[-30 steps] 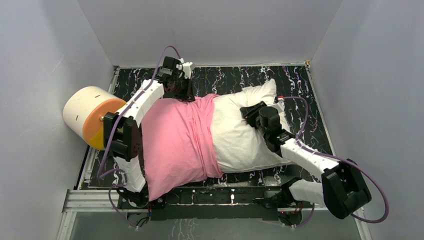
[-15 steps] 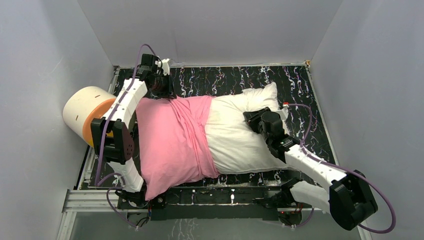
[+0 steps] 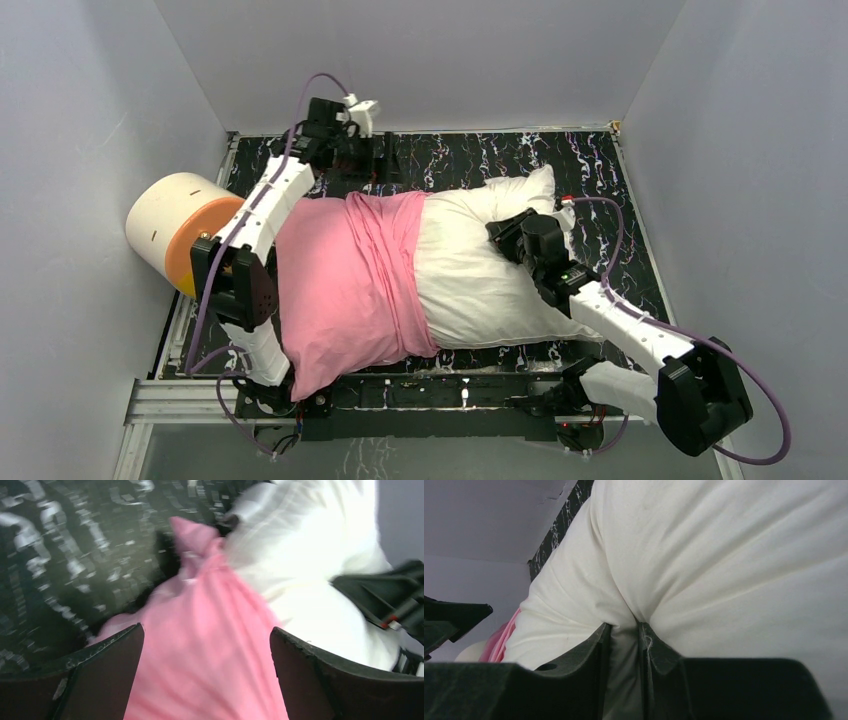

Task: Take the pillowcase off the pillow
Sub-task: Remove the pillow from the pillowcase.

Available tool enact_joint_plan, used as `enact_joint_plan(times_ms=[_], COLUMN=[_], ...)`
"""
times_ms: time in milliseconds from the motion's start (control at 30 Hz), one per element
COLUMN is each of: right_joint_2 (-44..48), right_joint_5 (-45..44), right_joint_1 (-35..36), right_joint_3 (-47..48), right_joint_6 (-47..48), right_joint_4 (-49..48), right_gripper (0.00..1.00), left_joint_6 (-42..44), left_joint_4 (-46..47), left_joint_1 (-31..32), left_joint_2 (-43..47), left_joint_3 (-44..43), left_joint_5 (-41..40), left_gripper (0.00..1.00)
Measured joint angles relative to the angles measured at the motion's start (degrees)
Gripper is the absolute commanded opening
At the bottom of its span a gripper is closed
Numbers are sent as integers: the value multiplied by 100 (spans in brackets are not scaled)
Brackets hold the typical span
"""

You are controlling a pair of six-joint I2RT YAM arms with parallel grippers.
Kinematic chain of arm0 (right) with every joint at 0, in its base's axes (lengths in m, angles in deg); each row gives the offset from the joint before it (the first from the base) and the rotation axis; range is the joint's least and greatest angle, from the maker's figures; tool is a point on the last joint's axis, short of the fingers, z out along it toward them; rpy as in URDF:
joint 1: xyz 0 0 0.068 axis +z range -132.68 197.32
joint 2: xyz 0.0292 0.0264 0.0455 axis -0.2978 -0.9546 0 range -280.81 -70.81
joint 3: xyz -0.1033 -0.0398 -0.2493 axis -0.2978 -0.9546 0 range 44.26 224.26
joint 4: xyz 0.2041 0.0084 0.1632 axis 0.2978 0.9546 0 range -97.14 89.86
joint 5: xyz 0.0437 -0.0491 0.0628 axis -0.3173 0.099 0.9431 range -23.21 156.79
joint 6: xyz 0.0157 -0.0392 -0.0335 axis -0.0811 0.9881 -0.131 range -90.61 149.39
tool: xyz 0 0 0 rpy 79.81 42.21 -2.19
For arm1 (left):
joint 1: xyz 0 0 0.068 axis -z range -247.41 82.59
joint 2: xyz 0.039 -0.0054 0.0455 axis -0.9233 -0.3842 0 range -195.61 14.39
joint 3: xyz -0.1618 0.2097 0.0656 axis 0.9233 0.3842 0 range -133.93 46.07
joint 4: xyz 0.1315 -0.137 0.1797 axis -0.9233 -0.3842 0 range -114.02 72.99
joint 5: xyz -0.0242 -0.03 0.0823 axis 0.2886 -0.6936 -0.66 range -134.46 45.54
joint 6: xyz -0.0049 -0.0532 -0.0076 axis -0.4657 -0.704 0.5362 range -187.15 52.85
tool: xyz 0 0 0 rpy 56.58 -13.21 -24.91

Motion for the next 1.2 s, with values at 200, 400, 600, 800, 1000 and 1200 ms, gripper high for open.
enact_joint_plan(times_ms=[200, 400, 600, 800, 1000, 1200], right_joint_2=[-116, -66, -76, 50, 264, 734], right_joint_5=[76, 35, -177, -212, -50, 890], right_joint_1=[-24, -26, 7, 22, 35, -17], right_joint_3=[59, 42, 44, 50, 256, 1071], right_joint_6=[31, 7, -83, -149, 481, 2404], right_joint_4=[2, 2, 90, 201, 535, 1294], right_gripper=[35, 34, 31, 34, 51, 80], left_joint_6=[192, 503, 350, 164, 328, 457], left_joint_4=[-306, -931, -789, -999, -1091, -940], left_joint_1=[1043, 966, 758, -11, -72, 4], left_joint_2=[-304, -800, -479, -328, -328, -328], left_joint_3=[-516, -446, -85, -120, -122, -122], left_joint_5=[-227, -916, -1567, -1504, -1453, -1399], left_gripper=[79, 4, 0, 0, 0, 0])
